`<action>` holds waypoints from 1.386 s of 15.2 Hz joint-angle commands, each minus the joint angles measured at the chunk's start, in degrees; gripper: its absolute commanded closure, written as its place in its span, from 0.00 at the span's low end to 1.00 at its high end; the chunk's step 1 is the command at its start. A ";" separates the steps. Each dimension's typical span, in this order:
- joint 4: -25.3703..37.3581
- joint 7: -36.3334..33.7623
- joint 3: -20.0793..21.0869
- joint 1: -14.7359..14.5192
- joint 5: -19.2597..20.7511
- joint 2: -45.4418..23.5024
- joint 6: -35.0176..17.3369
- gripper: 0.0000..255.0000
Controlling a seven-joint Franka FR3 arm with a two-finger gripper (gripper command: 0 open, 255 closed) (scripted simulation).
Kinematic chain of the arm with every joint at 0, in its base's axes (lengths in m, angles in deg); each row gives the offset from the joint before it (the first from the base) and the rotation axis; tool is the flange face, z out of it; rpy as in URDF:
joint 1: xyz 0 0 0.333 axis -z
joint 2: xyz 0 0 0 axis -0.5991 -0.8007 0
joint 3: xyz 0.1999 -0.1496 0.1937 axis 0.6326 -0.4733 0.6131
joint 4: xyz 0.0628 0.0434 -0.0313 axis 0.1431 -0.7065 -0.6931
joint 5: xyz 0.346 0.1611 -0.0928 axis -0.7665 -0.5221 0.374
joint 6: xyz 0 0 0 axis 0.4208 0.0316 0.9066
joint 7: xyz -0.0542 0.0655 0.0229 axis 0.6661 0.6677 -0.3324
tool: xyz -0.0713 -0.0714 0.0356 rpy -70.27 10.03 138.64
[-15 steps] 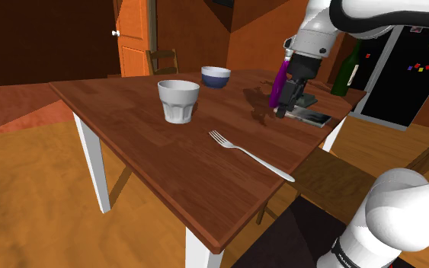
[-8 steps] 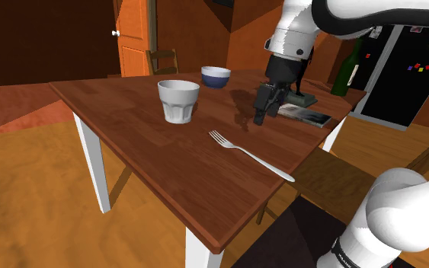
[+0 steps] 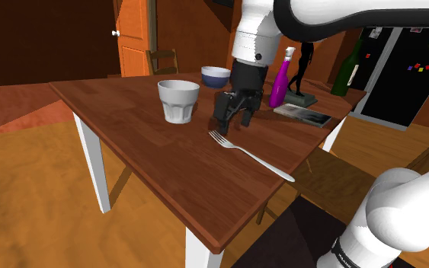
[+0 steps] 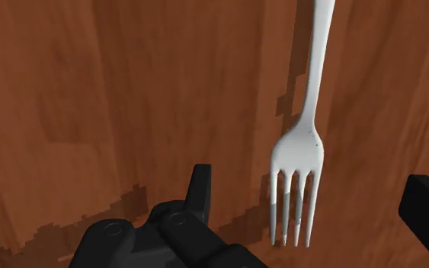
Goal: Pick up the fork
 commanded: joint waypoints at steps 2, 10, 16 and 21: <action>-1.59 -0.92 1.00 -0.12 -0.40 -0.39 -2.07 0.00; -5.22 -0.79 1.59 -0.39 -0.90 -0.19 -5.53 1.00; -5.19 -0.73 1.45 -0.44 -0.93 0.12 -5.19 1.00; -3.66 -0.86 1.24 -0.34 -0.64 -0.24 -4.00 1.00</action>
